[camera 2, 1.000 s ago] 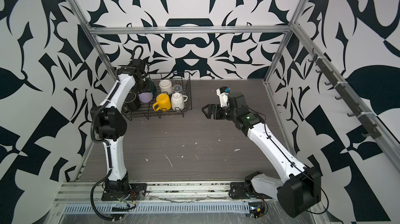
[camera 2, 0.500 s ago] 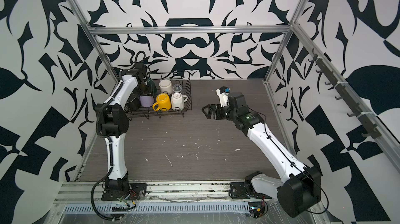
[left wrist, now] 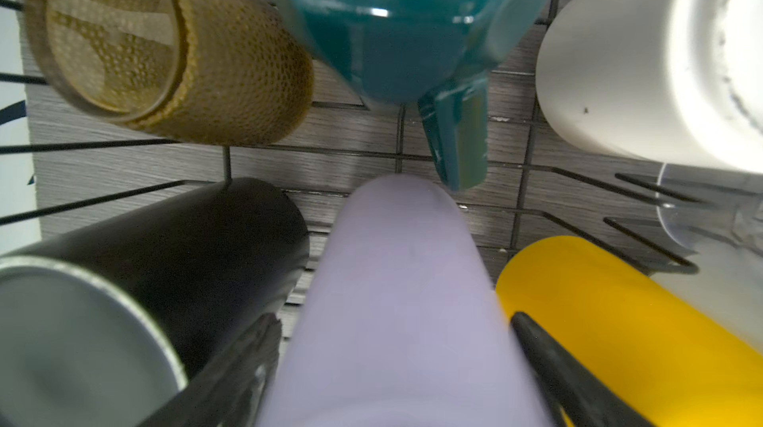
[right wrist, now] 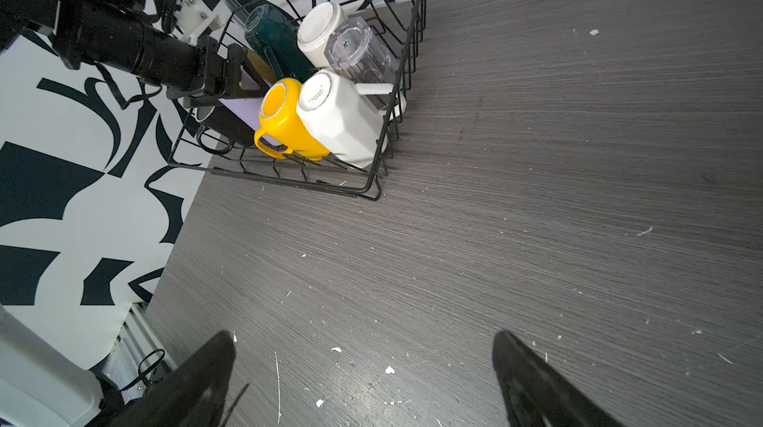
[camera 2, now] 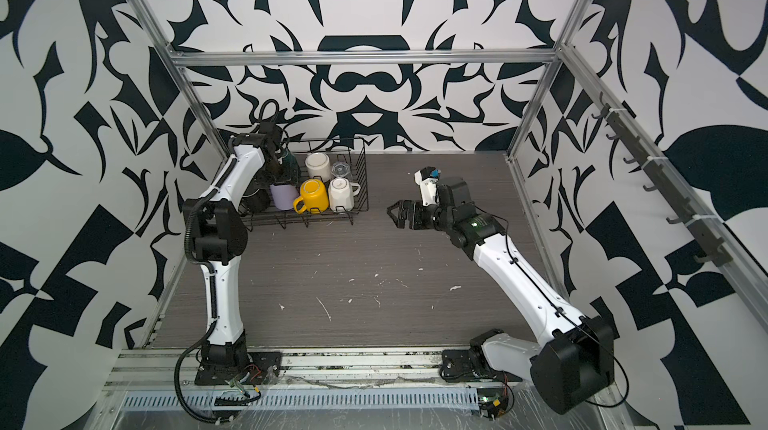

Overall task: Load cups into a dish rack
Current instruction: Place the cup upside down at the dish rack.

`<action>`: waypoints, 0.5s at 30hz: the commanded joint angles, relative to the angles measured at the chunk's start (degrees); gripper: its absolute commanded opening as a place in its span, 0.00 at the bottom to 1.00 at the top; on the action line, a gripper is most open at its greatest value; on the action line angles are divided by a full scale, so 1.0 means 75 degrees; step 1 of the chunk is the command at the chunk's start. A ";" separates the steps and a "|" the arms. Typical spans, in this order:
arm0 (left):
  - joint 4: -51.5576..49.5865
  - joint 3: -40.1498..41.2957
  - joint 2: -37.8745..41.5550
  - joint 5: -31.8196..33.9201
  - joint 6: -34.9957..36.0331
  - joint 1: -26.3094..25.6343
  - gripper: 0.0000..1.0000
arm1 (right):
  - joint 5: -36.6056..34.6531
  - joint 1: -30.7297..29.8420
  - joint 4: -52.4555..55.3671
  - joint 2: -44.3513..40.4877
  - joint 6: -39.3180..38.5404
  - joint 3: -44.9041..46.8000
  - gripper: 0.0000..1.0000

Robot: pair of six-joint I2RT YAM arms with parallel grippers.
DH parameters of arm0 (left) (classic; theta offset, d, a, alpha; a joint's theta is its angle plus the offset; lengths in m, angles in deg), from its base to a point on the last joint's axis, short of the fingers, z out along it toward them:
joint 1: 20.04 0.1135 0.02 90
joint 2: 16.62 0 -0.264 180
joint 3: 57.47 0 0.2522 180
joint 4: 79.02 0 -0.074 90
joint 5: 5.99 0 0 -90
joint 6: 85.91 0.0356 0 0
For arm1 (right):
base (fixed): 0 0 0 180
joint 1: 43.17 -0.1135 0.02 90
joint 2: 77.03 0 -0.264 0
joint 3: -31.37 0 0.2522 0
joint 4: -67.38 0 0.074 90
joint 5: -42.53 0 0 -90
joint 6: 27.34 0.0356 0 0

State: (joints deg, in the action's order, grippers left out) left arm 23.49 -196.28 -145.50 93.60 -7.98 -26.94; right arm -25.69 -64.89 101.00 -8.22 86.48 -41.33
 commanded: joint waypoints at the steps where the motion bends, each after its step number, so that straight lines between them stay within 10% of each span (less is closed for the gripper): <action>1: -0.0304 0.0102 0.0096 -0.0093 -0.0062 0.0052 0.98 | 0.0025 0.0031 -0.0116 0.0000 -0.0078 -0.0181 0.99; 15: 0.1415 0.1831 0.2590 -0.0492 -0.0174 0.0051 0.99 | -0.0631 0.0052 0.0046 0.0009 -0.0403 -0.0343 1.00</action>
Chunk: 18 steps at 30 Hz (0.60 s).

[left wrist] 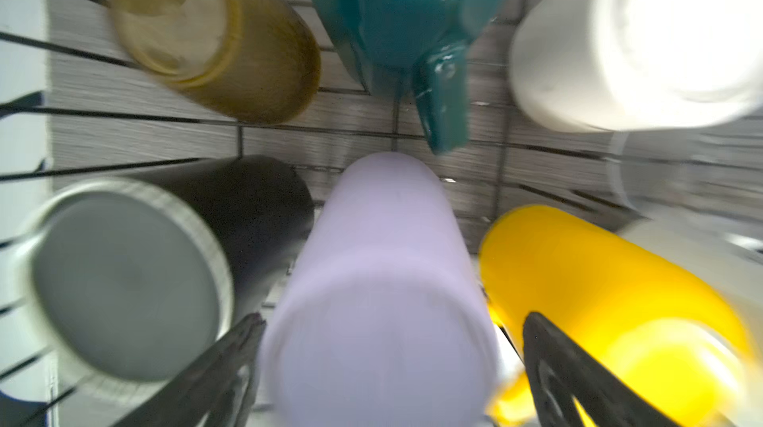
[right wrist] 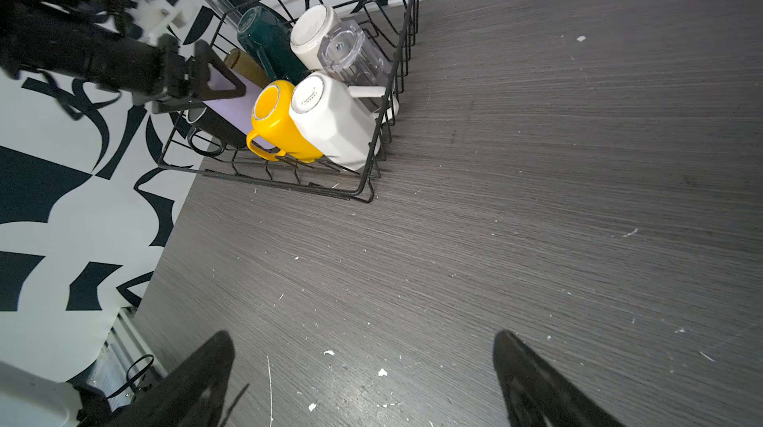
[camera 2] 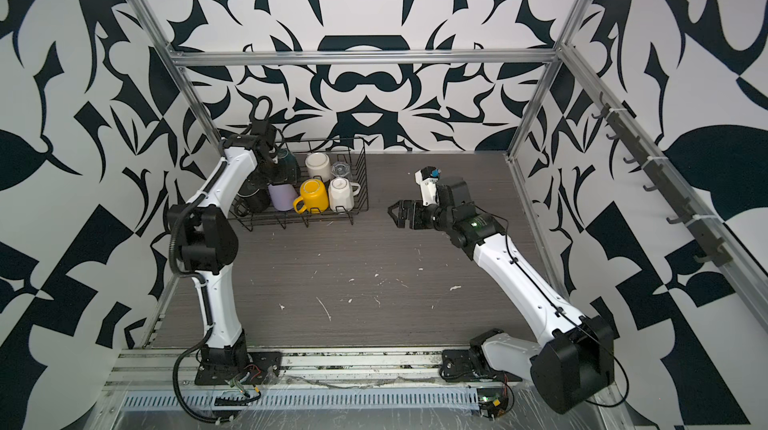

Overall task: Load cups into a dish rack
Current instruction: Place the cup upside down at the dish rack, then reset both arms

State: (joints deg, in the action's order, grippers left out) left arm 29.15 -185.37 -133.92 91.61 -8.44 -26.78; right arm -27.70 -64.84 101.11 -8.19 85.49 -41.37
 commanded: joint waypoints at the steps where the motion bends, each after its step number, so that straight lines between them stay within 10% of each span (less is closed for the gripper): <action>1: 0.1006 0.0702 0.1382 -0.0261 -0.0114 0.0029 0.99 | -0.0469 0.0064 0.0026 0.0009 -0.0330 -0.0350 1.00; 18: 0.7977 0.9062 0.7502 0.0487 0.0165 -0.0003 0.99 | -0.5164 0.1237 -0.2181 -0.0198 -0.1093 0.2288 1.00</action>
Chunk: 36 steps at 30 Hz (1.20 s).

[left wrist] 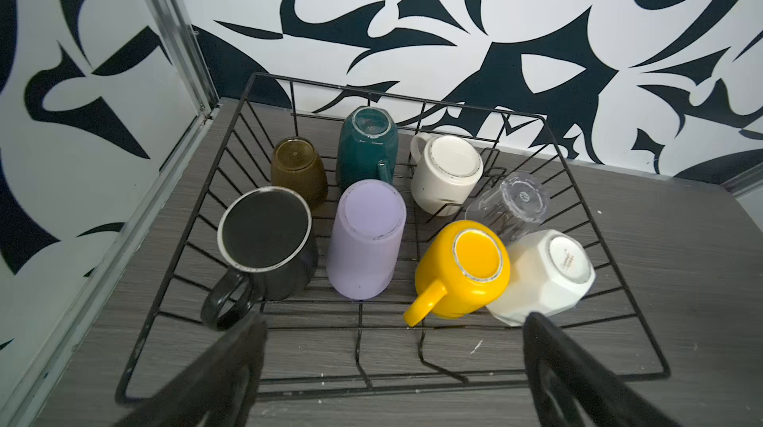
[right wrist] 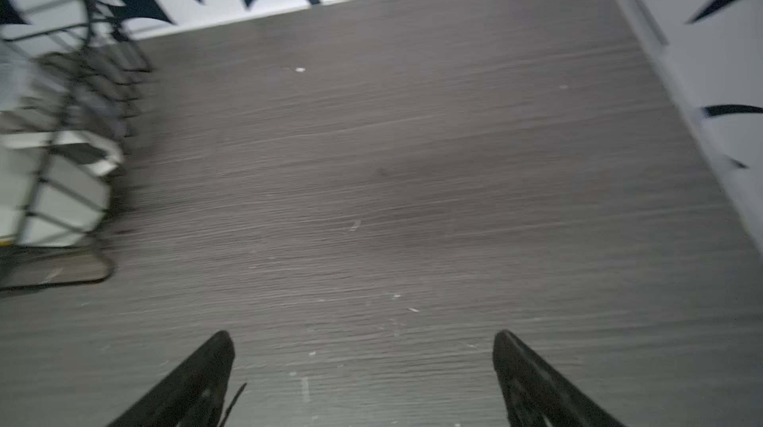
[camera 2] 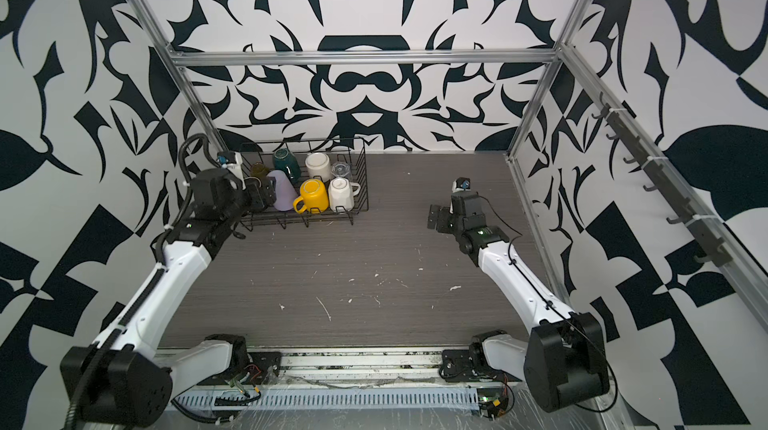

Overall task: Load cups into a dish rack
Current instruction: Reset both arms

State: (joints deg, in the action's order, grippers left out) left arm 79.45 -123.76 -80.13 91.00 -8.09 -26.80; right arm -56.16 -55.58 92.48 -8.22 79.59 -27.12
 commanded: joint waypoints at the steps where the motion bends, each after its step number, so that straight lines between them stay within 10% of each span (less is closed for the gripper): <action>1: 0.1598 0.1318 0.0545 0.0888 0.0104 -0.0003 0.99 | -0.1553 0.0006 -0.1452 -0.0233 -0.0431 0.0671 1.00; 18: 0.6770 0.4962 -0.0505 0.2500 0.0825 0.0010 0.99 | -0.2583 0.0174 -0.6543 0.1984 -0.2229 0.2372 1.00; 36: 0.9775 0.4812 -0.3633 0.2236 0.1064 0.0667 0.99 | -0.2307 0.0304 -0.7690 0.2461 -0.2214 0.2815 1.00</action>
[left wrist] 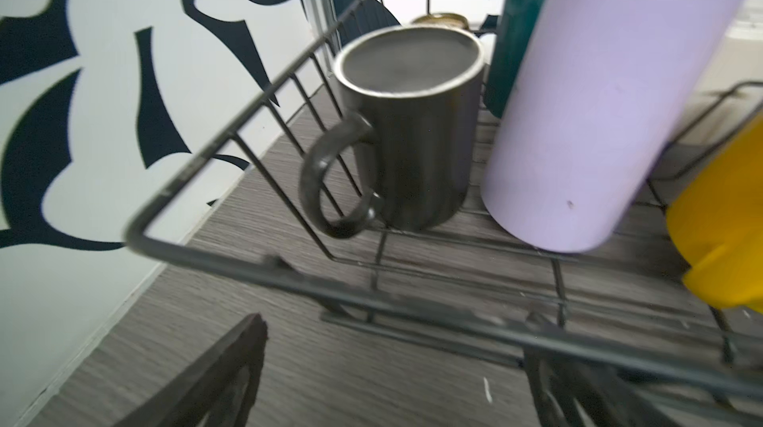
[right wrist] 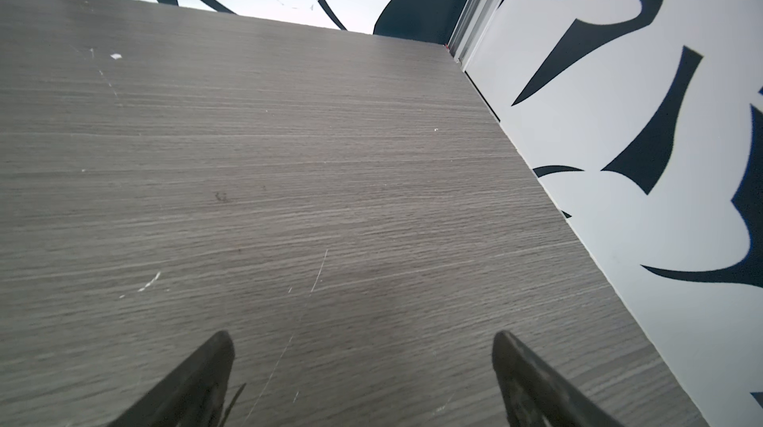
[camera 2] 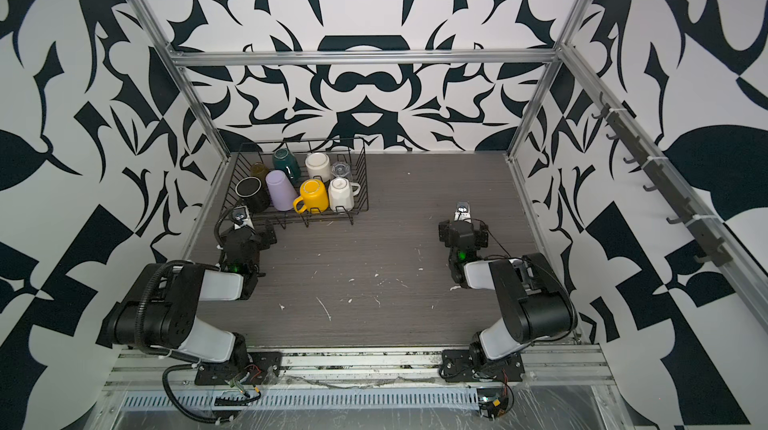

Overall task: Load cups into a dish rack
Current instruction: Reset both arms

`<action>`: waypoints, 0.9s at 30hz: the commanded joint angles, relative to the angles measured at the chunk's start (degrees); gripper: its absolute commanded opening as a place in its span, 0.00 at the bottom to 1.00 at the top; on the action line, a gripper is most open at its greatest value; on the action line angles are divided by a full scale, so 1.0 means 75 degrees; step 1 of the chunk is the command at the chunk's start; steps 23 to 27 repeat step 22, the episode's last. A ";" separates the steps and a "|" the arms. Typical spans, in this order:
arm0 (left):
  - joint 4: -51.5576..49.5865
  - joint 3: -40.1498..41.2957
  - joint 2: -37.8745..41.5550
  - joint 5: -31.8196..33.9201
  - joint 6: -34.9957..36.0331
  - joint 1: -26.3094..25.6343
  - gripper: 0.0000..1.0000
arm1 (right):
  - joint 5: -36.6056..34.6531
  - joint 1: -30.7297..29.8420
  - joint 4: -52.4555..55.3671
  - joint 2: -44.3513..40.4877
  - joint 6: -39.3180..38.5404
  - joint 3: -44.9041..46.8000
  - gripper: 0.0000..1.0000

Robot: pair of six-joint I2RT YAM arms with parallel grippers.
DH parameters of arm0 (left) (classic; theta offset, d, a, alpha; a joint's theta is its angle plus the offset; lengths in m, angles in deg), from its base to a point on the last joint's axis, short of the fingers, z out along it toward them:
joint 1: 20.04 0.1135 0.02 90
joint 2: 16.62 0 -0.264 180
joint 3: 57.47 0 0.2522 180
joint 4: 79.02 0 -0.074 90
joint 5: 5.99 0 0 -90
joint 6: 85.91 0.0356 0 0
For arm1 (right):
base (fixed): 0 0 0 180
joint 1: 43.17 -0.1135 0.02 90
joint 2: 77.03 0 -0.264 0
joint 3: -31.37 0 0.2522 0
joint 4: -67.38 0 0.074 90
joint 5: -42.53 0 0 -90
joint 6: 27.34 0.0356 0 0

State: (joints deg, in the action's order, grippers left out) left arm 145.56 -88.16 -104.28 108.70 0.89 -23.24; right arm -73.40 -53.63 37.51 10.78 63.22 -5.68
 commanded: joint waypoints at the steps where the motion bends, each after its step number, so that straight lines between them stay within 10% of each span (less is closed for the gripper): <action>1: 0.1384 0.0084 -0.0643 -0.0095 0.0048 0.0161 0.99 | -0.0033 0.0035 -0.0377 -0.0076 -0.0037 -0.0041 1.00; 27: 0.0271 -0.0254 -0.0385 0.0013 -0.0138 0.0130 0.99 | -0.0242 0.0125 -0.0154 -0.0087 0.0064 -0.0135 1.00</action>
